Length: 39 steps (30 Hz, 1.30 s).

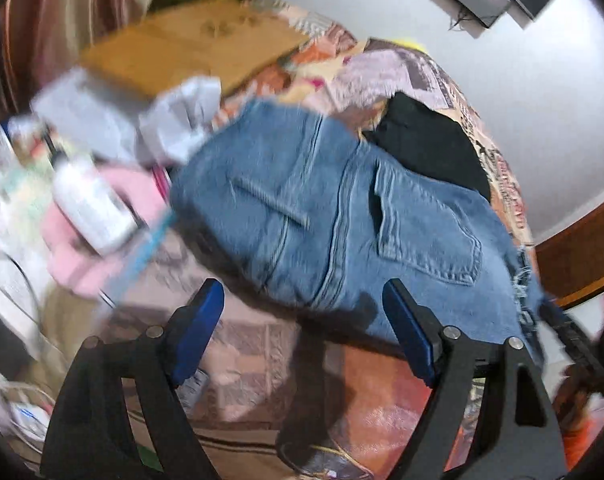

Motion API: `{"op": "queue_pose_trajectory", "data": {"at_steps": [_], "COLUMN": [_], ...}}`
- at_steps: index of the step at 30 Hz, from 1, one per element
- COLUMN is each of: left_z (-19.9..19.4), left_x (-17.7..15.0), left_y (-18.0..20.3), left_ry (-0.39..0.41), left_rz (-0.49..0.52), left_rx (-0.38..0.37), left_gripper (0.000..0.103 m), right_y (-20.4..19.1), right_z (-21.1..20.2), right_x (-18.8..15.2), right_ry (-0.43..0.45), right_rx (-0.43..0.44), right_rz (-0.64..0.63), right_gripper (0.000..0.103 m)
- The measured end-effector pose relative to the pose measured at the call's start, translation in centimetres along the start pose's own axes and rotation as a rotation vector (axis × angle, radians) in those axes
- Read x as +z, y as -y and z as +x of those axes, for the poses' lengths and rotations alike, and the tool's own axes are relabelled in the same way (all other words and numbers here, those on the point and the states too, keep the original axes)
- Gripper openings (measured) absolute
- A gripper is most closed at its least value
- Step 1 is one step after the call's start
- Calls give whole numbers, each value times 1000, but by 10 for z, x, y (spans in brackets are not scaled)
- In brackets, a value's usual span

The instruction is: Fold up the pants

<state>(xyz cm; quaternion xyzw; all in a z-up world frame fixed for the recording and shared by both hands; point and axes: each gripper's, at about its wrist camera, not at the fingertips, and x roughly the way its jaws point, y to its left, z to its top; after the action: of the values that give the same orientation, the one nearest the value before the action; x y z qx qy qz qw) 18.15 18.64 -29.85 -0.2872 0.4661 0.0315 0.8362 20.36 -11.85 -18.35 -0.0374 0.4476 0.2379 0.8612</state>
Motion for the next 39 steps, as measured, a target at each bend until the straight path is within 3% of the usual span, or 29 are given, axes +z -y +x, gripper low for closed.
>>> {"op": "queue_pose_trajectory", "data": {"at_steps": [3, 7, 10, 15, 18, 23, 25, 32, 39], "left_z": [15, 23, 34, 45, 53, 58, 52, 27, -12], "left_x": [-6, -8, 0, 10, 18, 28, 30, 23, 16], "left_y": [-6, 3, 4, 5, 9, 18, 20, 58, 59], "left_ry": [-59, -62, -86, -87, -55, 1, 37, 161, 189], "left_rz": [-46, -32, -82, -148, -161, -155, -147, 138, 200], "left_rx": [-91, -118, -178, -202, -158, -50, 0, 171, 193], "left_gripper": [82, 86, 87, 94, 91, 59, 34, 29, 28], "right_y": [0, 0, -1, -2, -1, -1, 0, 4, 18], "right_z": [14, 16, 18, 20, 21, 20, 19, 11, -15], "right_x": [0, -1, -2, -2, -3, -3, -3, -6, -19], "right_ry": [-60, -78, -89, -92, -90, -87, -84, -70, -37], "right_rx": [4, 12, 15, 24, 37, 47, 54, 76, 64], "right_rz": [9, 9, 4, 10, 18, 21, 27, 59, 110], "right_gripper": [45, 45, 45, 47, 47, 48, 48, 47, 47]}}
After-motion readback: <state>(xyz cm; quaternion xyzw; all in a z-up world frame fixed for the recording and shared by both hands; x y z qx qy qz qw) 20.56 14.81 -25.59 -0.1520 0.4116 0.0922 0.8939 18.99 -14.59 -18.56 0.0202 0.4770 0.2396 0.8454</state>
